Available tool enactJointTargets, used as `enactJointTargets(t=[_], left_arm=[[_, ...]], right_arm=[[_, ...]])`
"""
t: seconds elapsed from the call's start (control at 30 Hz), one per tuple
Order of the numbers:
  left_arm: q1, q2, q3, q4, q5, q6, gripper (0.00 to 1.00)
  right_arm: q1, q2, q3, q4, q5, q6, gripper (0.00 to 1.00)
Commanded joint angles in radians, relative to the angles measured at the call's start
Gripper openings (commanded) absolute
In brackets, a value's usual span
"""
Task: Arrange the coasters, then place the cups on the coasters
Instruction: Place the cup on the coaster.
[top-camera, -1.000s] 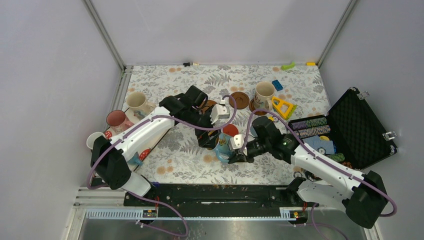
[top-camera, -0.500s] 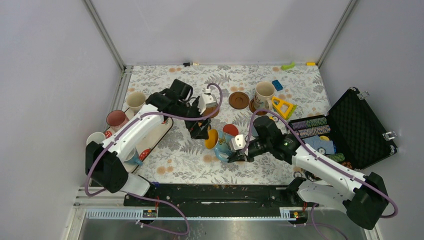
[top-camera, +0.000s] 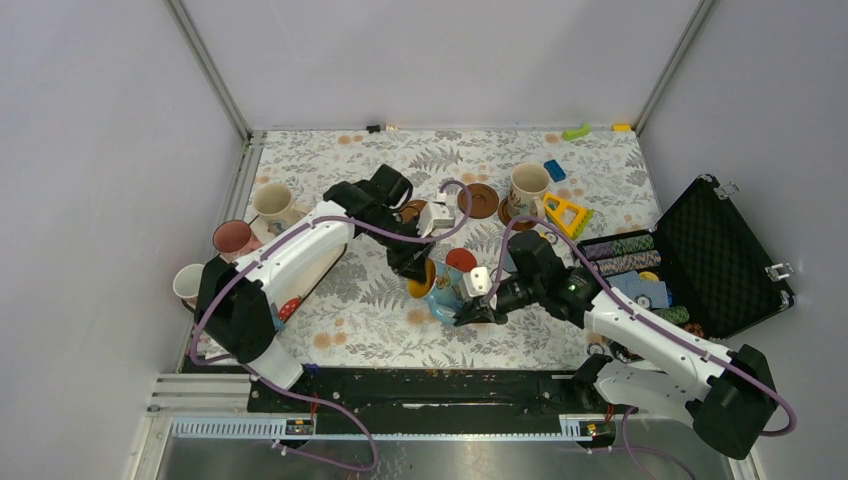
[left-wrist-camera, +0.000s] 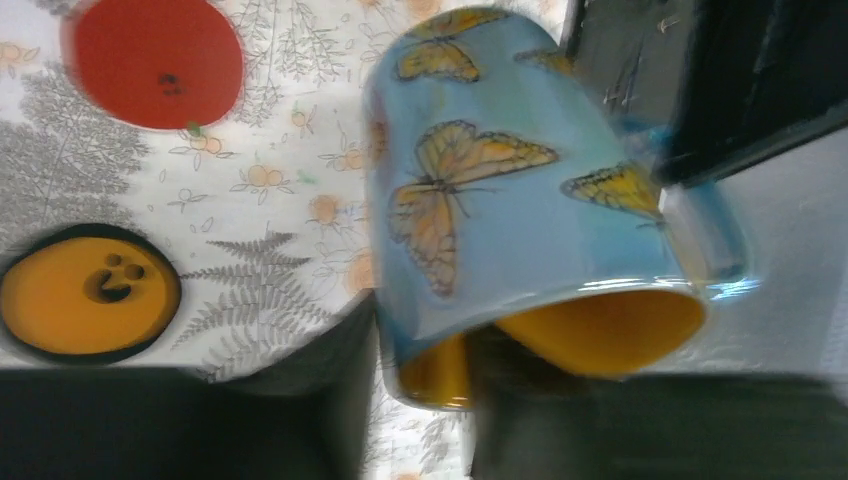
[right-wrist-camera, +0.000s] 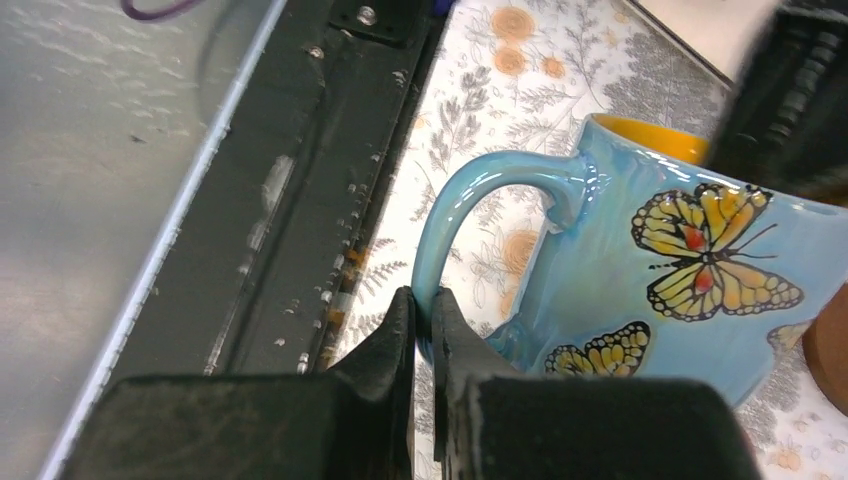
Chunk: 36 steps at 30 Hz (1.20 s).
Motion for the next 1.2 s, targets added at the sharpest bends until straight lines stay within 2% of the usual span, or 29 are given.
enactJointTargets(t=[0.0,0.07,0.1,0.13,0.17,0.2,0.27,0.33,0.4,0.5,0.73,0.83,0.9,0.97,1.07,1.13,1.17], left_arm=[[-0.020,0.015,0.069,-0.052,0.068,0.044,0.02],[-0.019,0.014,0.080,-0.060,0.049,0.043,0.00],[-0.018,0.006,0.076,-0.055,0.029,0.039,0.00],[-0.017,-0.008,0.068,-0.032,-0.001,0.020,0.00],[-0.014,-0.027,0.057,-0.006,-0.036,-0.006,0.00],[-0.006,-0.055,0.044,0.019,-0.060,-0.025,0.00],[0.018,-0.093,0.014,0.084,-0.119,-0.092,0.00],[0.045,-0.110,-0.007,0.126,-0.156,-0.134,0.00],[0.066,-0.113,-0.019,0.151,-0.162,-0.167,0.00],[0.084,-0.108,-0.035,0.194,-0.208,-0.213,0.00],[0.130,-0.081,-0.038,0.278,-0.378,-0.321,0.00],[0.145,-0.087,-0.040,0.290,-0.367,-0.344,0.00],[0.148,-0.100,-0.047,0.300,-0.352,-0.350,0.00],[0.152,-0.119,-0.061,0.310,-0.339,-0.356,0.00],[0.158,-0.142,-0.076,0.322,-0.321,-0.358,0.00],[0.159,-0.152,-0.085,0.322,-0.312,-0.352,0.00],[0.159,-0.157,-0.088,0.322,-0.315,-0.346,0.00]], right_arm=[[0.000,-0.014,0.075,0.184,0.019,-0.005,0.00],[0.000,-0.011,0.072,0.191,0.067,-0.005,0.00],[-0.001,-0.012,0.071,0.192,0.103,-0.002,0.03],[-0.001,-0.011,0.074,0.189,0.146,0.008,0.14],[0.000,-0.009,0.087,0.172,0.189,0.011,0.34],[0.000,-0.008,0.102,0.149,0.226,0.006,0.48],[0.002,-0.003,0.129,0.111,0.280,-0.007,0.70],[0.017,0.011,0.161,0.104,0.346,0.011,0.80],[0.045,0.042,0.196,0.091,0.415,0.032,0.84],[0.107,0.108,0.238,0.077,0.555,0.026,0.84],[0.220,0.227,0.318,0.074,0.716,0.090,0.83],[0.260,0.301,0.354,0.101,0.825,0.125,0.81],[0.285,0.364,0.380,0.145,0.966,0.137,0.79],[0.296,0.425,0.405,0.198,1.089,0.153,0.74],[0.301,0.495,0.438,0.236,1.144,0.166,0.63],[0.311,0.528,0.453,0.248,1.176,0.159,0.52],[0.319,0.543,0.462,0.247,1.198,0.140,0.42]])
